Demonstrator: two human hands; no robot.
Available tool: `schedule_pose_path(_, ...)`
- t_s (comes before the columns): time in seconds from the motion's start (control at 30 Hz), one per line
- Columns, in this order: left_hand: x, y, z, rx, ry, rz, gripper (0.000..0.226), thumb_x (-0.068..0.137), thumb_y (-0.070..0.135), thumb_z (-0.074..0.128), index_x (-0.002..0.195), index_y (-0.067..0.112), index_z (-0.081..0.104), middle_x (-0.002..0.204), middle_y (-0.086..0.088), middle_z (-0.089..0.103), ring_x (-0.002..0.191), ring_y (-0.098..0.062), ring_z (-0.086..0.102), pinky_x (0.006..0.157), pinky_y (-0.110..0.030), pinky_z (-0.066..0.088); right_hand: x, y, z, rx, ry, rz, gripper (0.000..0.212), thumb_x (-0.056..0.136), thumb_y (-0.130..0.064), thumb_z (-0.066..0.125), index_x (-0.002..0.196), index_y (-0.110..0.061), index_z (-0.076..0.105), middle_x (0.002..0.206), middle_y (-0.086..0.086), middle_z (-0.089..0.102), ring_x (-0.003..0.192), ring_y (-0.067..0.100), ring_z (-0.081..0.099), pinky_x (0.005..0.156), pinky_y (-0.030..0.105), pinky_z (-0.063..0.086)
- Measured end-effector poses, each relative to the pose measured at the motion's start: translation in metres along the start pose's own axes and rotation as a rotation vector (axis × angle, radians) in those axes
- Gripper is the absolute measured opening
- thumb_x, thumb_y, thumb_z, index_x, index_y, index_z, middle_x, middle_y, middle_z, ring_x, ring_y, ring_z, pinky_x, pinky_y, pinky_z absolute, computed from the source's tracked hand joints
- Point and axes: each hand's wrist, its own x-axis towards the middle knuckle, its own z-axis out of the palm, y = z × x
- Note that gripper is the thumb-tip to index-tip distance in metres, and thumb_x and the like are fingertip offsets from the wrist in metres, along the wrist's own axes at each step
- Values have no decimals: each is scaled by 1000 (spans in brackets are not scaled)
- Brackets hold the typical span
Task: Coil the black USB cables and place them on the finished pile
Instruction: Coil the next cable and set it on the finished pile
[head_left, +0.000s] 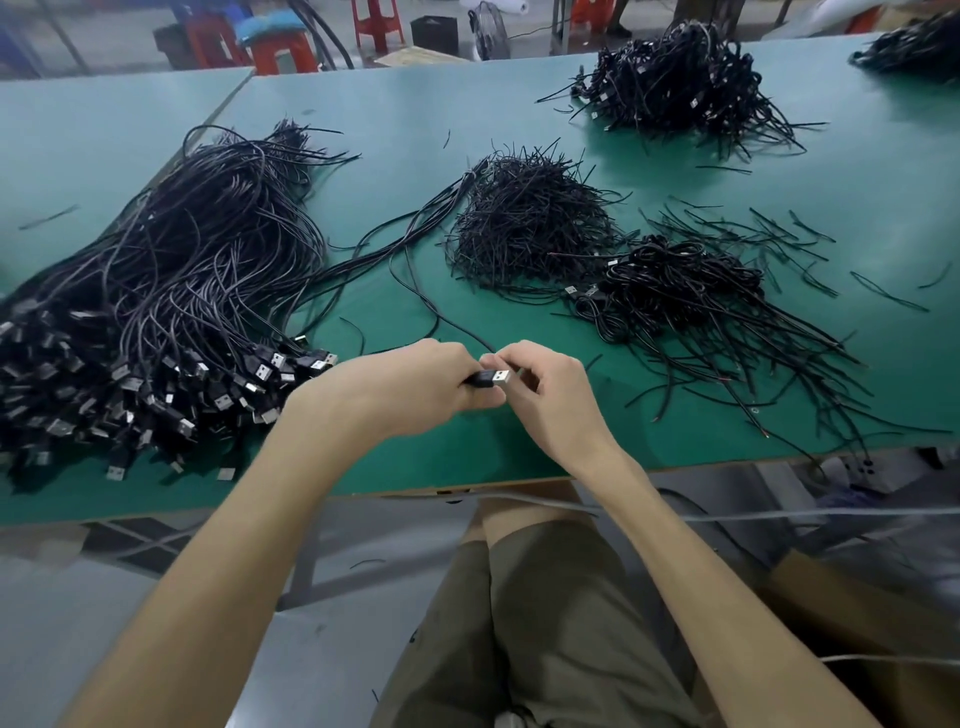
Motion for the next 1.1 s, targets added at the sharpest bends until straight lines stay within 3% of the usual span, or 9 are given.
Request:
schedule_pose_path(0.13,-2,-6,2,76,38,-62,38,106,43,45,74,24,42,81,-2,51,81,-28,53,74,-41,44,2,2,8,-142,-38,-77,10,101,-21,60,104,-15,68,97,-6,61,71,3,48,71,27,44)
schedule_pose_path(0.3,-3,-6,0,14,79,-23,29,107,42,41,103,17,55,100,-6,65,92,-31,60,86,-49,50,1,2,3,-93,66,-78,13,101,-17,61,95,-13,72,89,-4,62,76,9,54,70,20,41)
schedule_pose_path(0.47,-4,-3,4,60,60,-6,36,108,43,39,88,14,49,79,-2,53,74,-24,51,66,-37,38,0,-2,2,-18,122,-106,11,98,-16,66,91,-14,73,85,-8,66,76,2,57,70,10,39)
schedule_pose_path(0.6,0,-2,3,28,101,50,34,108,40,38,84,17,45,110,-7,62,108,-31,57,97,-43,42,-2,-5,2,14,180,-166,11,98,-20,63,97,-16,74,87,-13,70,81,5,65,72,13,45)
schedule_pose_path(0.67,4,-7,5,-6,87,73,31,108,38,38,102,13,55,149,-7,51,144,-23,39,115,-35,29,-5,-6,2,50,177,-169,12,100,-24,60,99,-22,72,83,-17,71,74,9,66,64,17,49)
schedule_pose_path(0.73,8,-13,7,16,102,99,42,108,36,39,134,7,54,165,-10,29,154,-17,20,121,-30,17,-6,-5,4,52,140,-123,12,101,-27,57,96,-25,68,78,-15,70,62,13,63,56,25,49)
schedule_pose_path(0.8,12,-19,9,84,192,83,57,108,38,38,154,4,36,169,-11,16,156,-20,13,124,-32,10,-4,-3,8,-13,86,-102,15,102,-24,55,94,-19,66,77,-9,65,59,15,58,57,32,48)
schedule_pose_path(0.97,21,-28,15,82,371,58,65,108,39,36,162,9,15,171,-4,-1,157,-19,-2,124,-29,-2,2,-3,4,-9,60,-33,18,105,-16,52,100,-12,69,92,0,63,60,17,60,69,27,49)
schedule_pose_path(1.1,25,-27,20,-153,318,80,60,109,34,36,162,13,17,169,-2,14,156,-15,10,121,-19,6,0,-4,2,89,-9,-36,18,104,-12,53,99,-10,70,85,-2,68,60,19,61,68,22,48)
